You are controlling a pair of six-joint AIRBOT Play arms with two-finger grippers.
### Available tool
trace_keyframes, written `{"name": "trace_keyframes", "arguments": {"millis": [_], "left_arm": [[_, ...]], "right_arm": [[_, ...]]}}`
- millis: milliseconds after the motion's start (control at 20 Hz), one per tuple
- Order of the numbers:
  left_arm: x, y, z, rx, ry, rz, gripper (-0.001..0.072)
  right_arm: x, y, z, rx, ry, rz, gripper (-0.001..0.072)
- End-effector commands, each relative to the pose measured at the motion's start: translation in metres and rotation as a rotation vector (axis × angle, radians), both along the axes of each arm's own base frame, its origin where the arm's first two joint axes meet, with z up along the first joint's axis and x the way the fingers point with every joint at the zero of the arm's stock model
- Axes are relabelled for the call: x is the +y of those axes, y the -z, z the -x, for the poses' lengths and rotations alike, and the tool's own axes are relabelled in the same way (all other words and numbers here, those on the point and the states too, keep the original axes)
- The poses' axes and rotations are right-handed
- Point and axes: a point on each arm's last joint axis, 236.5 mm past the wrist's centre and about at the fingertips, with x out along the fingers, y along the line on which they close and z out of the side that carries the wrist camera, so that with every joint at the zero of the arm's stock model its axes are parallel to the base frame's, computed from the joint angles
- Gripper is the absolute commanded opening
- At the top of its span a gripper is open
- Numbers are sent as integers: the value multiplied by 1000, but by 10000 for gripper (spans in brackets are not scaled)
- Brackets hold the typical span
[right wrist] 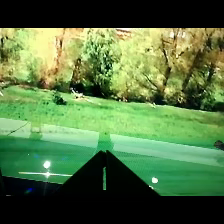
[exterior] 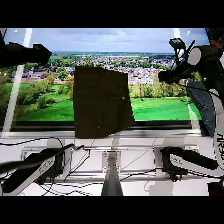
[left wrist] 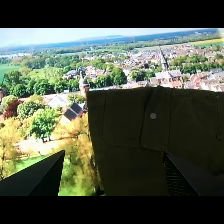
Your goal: Fold the clothes and pants, and hang the long-sleeved shirts on hangers.
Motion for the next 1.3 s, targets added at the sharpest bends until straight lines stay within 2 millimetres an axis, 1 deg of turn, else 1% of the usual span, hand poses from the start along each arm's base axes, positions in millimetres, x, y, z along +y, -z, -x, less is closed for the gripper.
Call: {"name": "trace_keyframes", "arguments": {"millis": [0, 400, 450, 650, 700, 750, 800, 900, 950, 1000, 1050, 1100, 1150, 1200, 1250], "left_arm": [[1, -1, 0, -2, -1, 0, 694], [1, -1, 0, -2, -1, 0, 694], [1, -1, 0, -2, -1, 0, 695], [0, -1, 0, -2, -1, 4, 694], [-5, -2, 1, 0, 8, 25, 694], [-10, -4, 1, -2, 17, 50, 694], [-11, -5, 0, -5, 10, 62, 694], [-12, 3, 3, 35, 14, 62, 694], [-12, 11, 8, 70, 20, 55, 695], [-12, 18, 11, 101, 26, 51, 694], [-12, 25, 12, 129, 28, 45, 695], [-9, 33, 14, 161, 29, 30, 695], [-5, 46, 18, 212, 28, 3, 694], [0, 59, 22, 262, 26, -22, 694], [6, 74, 26, 310, 18, -53, 694]], "right_arm": [[0, 0, 0, 0, -1, -1, 43], [0, 0, 0, 0, -1, -1, 43], [1, -2, -5, -24, -2, -3, 43], [6, -15, -41, -184, -4, -24, 43], [4, -17, -46, -209, -7, -15, 48], [-6, -15, -48, -209, -3, 18, 53], [-19, -9, -44, -177, 9, 52, 52], [-42, 13, -21, -61, -30, 92, 43], [-53, 29, -2, 23, -44, 96, 42], [-58, 47, 21, 116, -58, 72, 42], [-53, 66, 45, 205, -86, 2, 41], [-35, 83, 70, 282, -116, -114, 42], [-6, 96, 96, 351, -158, -279, 42], [24, 102, 115, 388, -174, -434, 43], [52, 105, 125, 400, -147, -574, 99]]}}
